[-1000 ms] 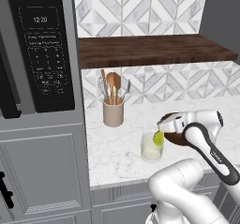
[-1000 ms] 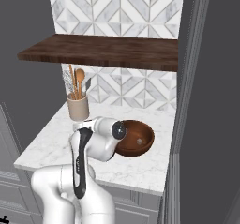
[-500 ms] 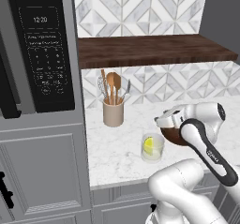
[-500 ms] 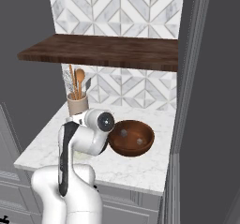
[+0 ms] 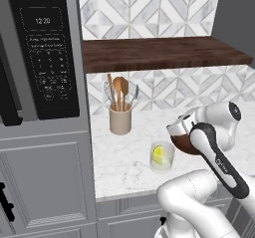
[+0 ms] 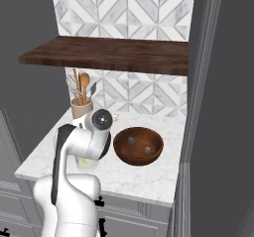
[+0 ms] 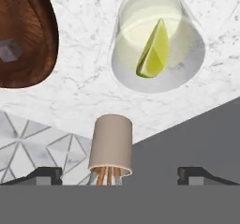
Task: Grab a lemon wedge from the fridge and one ice cube from the ice bowl, and put them in the glass of lemonade.
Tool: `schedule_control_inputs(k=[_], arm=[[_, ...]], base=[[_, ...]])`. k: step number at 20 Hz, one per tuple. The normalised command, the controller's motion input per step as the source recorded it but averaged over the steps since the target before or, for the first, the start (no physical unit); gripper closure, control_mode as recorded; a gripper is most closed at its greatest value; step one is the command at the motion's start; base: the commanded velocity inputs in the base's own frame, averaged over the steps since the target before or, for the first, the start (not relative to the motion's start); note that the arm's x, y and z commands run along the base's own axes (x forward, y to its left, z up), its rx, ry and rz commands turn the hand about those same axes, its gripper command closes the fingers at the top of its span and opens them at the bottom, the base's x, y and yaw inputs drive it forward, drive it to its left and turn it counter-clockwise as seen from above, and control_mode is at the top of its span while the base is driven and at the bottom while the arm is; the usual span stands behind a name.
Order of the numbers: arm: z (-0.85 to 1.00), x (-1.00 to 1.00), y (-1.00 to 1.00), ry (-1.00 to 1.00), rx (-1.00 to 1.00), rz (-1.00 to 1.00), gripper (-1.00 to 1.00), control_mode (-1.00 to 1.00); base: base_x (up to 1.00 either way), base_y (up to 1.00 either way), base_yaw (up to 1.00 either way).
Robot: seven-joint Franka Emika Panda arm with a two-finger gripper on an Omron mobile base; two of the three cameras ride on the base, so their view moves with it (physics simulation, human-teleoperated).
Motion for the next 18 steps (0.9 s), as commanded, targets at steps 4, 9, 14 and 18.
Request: schedule_control_inputs(k=[4,9,14,18], arm=[[-0.02,-0.02,-0.28,0.08,-0.39,-0.01,-1.00,-1.00],[0.00,0.00,-0.72,0.21,-0.28,-0.08,-1.00,-1.00],[-0.05,0.00,-0.80,0.25,-0.19,-0.17,-1.00,-1.00],[-0.15,0.00,-0.37,0.14,-0.03,-0.26,-1.00,-1.00]], base=[[0.00,0.00,0.00],[0.00,0.00,0.00],[0.00,0.00,0.00],[0.00,0.00,0.00]])
